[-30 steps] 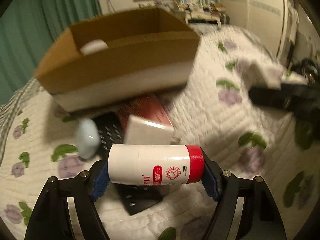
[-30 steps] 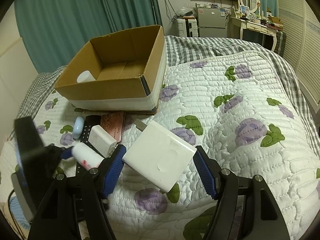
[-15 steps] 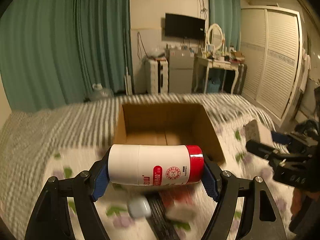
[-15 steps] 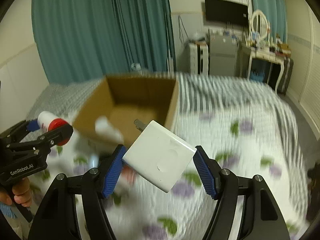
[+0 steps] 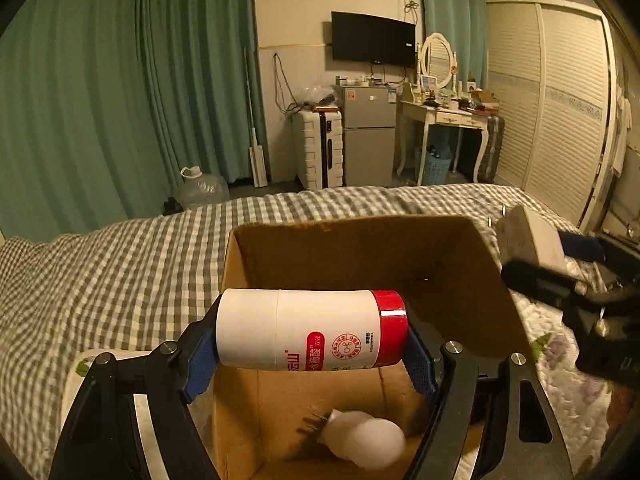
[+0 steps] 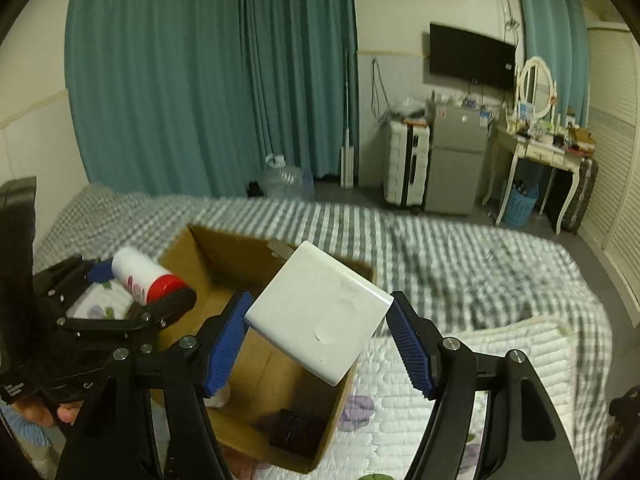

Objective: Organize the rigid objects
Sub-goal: 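Drop the bottle into the box with the left tool while the right tool carries the charger, then open the right tool to drop the white square charger into the box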

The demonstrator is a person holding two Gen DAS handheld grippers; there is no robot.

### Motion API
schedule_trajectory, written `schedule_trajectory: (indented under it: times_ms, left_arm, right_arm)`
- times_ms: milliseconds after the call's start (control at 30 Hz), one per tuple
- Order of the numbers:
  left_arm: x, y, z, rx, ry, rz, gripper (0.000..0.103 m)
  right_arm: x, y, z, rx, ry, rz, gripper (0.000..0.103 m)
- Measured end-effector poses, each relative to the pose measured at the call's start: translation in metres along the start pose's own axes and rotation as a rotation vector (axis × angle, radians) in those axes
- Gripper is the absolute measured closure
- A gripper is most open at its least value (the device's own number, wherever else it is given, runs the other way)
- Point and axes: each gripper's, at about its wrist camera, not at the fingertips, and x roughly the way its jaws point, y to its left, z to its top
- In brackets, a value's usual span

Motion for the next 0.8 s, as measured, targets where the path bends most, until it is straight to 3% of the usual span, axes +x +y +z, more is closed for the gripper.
schedule_trajectory:
  times_ms: [133,533,600,633,800]
  left_arm:
    - [0.006,0.005,-0.001,-0.023,-0.015,-0.018,0.022]
    - [-0.017,0.024,0.005,-0.055,-0.044,0.019,0.022]
    - [-0.025,0.024,0.002,-0.055,-0.044,0.032,0.022]
    - [-0.029,0.024,0.002,-0.054,-0.047,0.036,0.022]
    - [-0.068,0.017,0.009,-0.046,-0.072,0.075,0.022]
  right_arm:
    - [0.021,0.003,-0.008,-0.018,0.053,-0.003,0.034]
    - [0.044,0.012,-0.009,-0.034,0.054,-0.035,0.034]
    - [0.046,0.010,-0.010,-0.024,0.032,-0.031,0.021]
    - [0.044,0.010,-0.010,-0.022,0.021,-0.033,0.007]
    - [0.009,0.004,-0.010,0.011,-0.035,-0.052,0.004]
